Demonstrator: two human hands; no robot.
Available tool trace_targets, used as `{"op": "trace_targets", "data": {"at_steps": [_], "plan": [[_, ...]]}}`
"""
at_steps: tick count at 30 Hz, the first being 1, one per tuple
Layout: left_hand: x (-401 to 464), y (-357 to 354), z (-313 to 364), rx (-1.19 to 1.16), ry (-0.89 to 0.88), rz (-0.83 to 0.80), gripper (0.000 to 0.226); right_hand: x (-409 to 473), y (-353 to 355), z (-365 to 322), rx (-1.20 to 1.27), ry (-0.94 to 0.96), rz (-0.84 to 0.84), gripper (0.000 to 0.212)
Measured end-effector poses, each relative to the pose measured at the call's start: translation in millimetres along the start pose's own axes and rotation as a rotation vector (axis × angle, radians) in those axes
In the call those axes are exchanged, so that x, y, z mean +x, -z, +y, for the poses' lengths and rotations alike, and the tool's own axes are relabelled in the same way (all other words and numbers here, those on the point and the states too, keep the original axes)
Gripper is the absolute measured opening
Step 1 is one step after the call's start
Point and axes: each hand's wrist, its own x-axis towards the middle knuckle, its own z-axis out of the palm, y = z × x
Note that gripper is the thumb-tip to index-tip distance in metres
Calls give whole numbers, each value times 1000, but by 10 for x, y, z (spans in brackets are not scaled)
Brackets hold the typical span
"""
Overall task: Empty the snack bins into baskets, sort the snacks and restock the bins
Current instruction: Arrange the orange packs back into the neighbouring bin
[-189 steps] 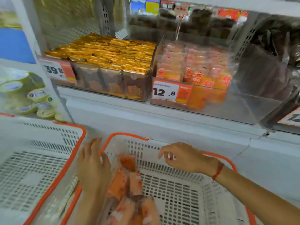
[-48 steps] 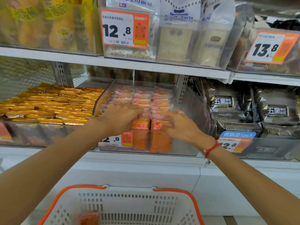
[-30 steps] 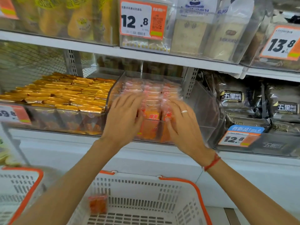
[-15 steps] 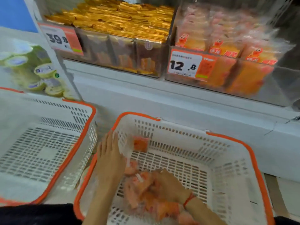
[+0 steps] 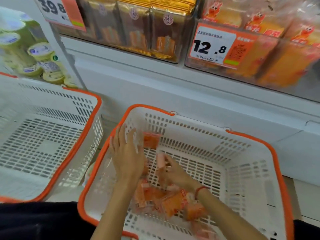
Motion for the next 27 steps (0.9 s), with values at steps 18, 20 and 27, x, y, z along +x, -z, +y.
{"op": "trace_targets", "data": {"at_steps": [18,20,27], "plan": [[-198,61,244,-736,464,-747,19,-510,391,204,-300,37,53,62],[-260,35,134,-763,588,-728,24,-528,186,547,-684,99,-132,67],[-236,-45,72,-812,726,-690,30,-561,185,613,-786,72,72,39]]}}
